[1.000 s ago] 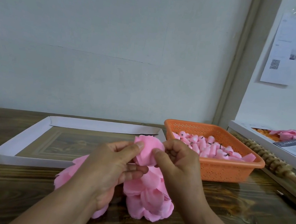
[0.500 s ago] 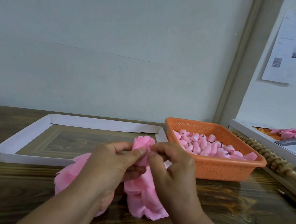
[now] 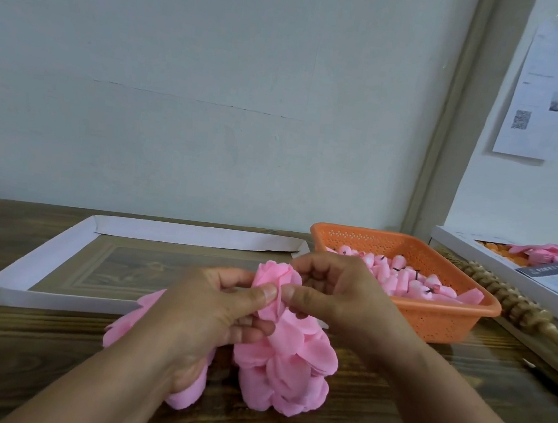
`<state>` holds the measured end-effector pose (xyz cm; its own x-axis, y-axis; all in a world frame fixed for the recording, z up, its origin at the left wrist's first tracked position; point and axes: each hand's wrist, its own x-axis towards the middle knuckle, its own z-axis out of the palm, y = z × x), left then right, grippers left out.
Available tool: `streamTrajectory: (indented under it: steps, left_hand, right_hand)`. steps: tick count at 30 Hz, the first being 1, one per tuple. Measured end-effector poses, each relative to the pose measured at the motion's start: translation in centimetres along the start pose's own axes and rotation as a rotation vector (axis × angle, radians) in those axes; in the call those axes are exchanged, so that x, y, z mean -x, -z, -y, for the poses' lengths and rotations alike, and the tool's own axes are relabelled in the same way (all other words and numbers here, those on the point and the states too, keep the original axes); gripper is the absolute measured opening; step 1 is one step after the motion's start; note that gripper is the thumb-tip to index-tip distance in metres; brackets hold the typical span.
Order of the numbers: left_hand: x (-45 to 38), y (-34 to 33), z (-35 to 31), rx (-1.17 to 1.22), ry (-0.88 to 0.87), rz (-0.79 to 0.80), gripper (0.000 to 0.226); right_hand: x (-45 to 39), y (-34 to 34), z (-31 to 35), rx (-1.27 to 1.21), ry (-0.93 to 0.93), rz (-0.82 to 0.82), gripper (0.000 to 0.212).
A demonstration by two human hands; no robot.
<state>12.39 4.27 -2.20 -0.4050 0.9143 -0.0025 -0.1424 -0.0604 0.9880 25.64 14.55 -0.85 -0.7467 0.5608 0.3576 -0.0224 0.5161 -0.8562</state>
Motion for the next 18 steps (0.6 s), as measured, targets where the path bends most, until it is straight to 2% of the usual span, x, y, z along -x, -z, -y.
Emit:
streamTrajectory:
  steps: [2, 7, 11, 13, 18]
  left_hand:
    - [0.1, 0.1, -0.1, -0.017, -0.001, 0.022, 0.042]
    - [0.2, 0.2, -0.2, -0.041, 0.016, 0.079, 0.047]
    - [0.3, 0.2, -0.3, -0.032, 0.003, 0.09, 0.045]
    - [0.4, 0.2, -0.3, -0.036, 0.007, 0.112, 0.043]
    - [0.8, 0.9, 0.0, -0.095, 0.048, 0.231, 0.036]
  right_hand:
    - [-0.3, 0.4, 0.6, 0.025, -0.01, 0.023, 0.012]
    - [-0.8, 1.3, 2.3, 0.156, -0.006, 0.114, 0.018]
    - [-0.8, 1.3, 2.9, 0.173, 0.013, 0.172, 0.021]
    - [-0.7, 1.3, 2.8, 0.208, 0.032, 0.195, 0.016]
    - [0.0, 1.1, 1.7, 0.182, 0.03, 0.16, 0.01]
